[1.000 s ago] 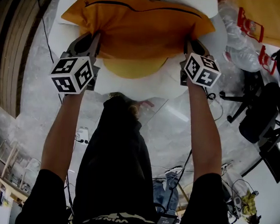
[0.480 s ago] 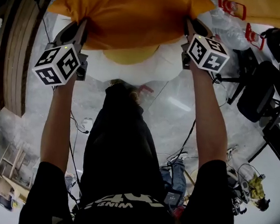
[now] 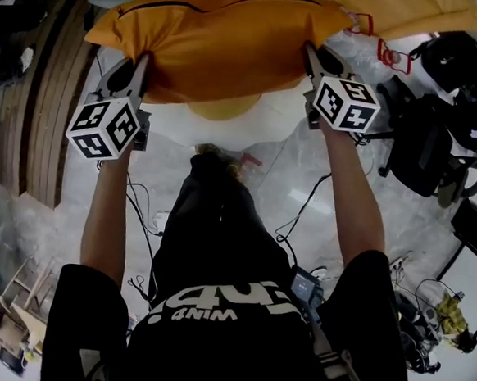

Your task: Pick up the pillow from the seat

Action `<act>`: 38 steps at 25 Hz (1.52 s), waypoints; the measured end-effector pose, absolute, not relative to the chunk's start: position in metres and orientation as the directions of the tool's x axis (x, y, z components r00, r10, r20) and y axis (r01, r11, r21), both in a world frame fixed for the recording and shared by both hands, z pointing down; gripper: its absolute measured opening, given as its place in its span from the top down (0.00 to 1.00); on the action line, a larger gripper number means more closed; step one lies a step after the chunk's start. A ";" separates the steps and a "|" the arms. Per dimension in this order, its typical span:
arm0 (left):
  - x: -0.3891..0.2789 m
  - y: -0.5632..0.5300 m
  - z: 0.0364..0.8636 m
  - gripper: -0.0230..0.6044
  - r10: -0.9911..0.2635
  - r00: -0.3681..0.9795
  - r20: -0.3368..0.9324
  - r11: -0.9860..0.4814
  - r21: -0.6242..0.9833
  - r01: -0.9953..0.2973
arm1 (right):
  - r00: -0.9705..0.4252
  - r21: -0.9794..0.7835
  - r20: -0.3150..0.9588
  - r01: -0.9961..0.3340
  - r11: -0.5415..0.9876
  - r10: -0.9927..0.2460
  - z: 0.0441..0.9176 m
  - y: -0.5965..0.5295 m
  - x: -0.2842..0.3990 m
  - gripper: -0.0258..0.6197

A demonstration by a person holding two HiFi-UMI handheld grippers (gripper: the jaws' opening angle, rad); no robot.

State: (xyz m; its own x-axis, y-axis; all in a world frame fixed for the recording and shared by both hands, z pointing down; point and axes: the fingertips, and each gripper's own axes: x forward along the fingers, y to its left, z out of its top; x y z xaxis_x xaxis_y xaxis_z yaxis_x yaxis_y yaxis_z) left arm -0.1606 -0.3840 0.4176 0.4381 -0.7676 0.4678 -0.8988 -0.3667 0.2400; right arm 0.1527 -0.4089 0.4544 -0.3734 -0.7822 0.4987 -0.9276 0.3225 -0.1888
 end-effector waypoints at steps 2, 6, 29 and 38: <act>-0.160 -0.369 0.387 0.92 -0.773 0.452 0.445 -0.392 0.225 -0.892 | -0.368 -0.175 0.481 -0.930 0.324 -0.796 0.421 -0.396 0.153 0.88; -0.155 -0.330 0.328 0.92 -0.783 0.486 0.388 -0.435 0.218 -0.874 | -0.383 -0.163 0.418 -0.924 0.347 -0.824 0.353 -0.362 0.157 0.88; -0.160 -0.169 0.216 0.92 -0.819 0.523 0.238 -0.503 0.141 -0.853 | -0.383 -0.149 0.204 -0.922 0.358 -0.901 0.226 -0.178 0.154 0.88; -0.161 -0.170 0.208 0.92 -0.828 0.512 0.228 -0.496 0.126 -0.859 | -0.382 -0.146 0.184 -0.922 0.359 -0.906 0.221 -0.175 0.153 0.88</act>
